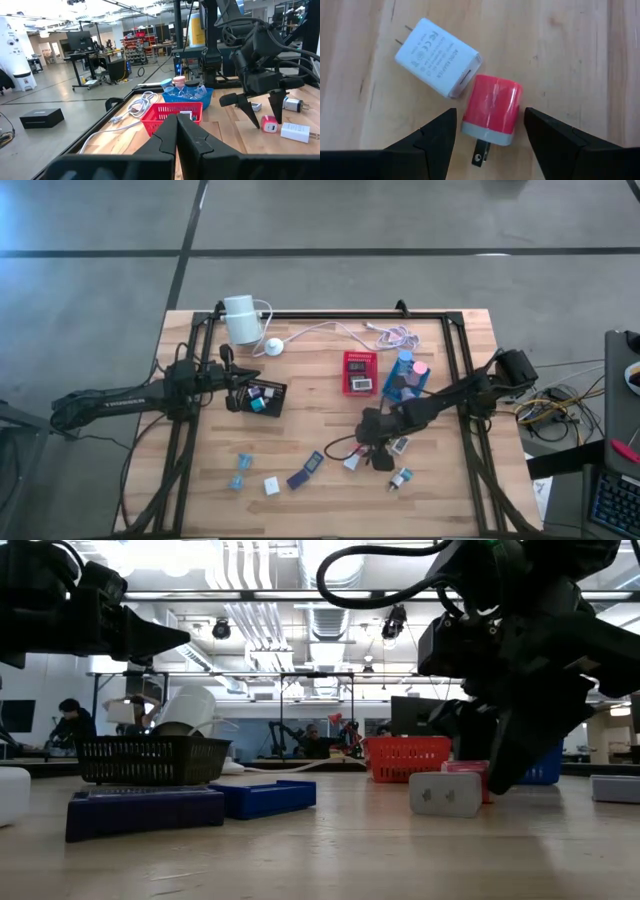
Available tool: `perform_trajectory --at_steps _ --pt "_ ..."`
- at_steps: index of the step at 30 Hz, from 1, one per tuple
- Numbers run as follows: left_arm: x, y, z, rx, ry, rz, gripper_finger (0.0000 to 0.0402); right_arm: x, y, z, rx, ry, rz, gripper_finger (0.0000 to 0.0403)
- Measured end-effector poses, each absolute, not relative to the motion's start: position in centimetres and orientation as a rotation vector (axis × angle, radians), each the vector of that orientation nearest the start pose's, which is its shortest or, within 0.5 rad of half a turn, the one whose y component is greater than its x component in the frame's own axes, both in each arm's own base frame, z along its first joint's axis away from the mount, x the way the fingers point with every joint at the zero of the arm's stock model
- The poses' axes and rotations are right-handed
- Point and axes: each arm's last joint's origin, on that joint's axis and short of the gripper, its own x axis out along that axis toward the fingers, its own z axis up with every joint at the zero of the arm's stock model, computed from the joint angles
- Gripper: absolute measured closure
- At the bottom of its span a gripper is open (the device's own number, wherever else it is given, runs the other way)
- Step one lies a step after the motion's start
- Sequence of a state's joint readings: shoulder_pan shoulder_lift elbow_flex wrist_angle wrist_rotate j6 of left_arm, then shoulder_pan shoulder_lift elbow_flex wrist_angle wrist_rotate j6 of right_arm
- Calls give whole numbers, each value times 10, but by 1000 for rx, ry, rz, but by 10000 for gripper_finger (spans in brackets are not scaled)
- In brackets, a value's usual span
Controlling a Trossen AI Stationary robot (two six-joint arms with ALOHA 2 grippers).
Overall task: Pick & Place Office items
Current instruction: Put the pink charger adaptor into the black bin
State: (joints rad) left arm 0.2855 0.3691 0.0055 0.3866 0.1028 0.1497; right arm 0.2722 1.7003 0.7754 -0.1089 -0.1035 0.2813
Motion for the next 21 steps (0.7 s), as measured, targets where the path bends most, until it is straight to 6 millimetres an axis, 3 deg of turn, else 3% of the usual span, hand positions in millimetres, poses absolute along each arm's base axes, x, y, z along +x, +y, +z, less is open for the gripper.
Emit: perform_trajectory --at_steps 12,21 --pt "117 31 170 154 -9 184 389 289 83 130 144 1021 179 193" --pt "117 31 170 148 -10 184 389 288 83 130 103 1016 176 281"
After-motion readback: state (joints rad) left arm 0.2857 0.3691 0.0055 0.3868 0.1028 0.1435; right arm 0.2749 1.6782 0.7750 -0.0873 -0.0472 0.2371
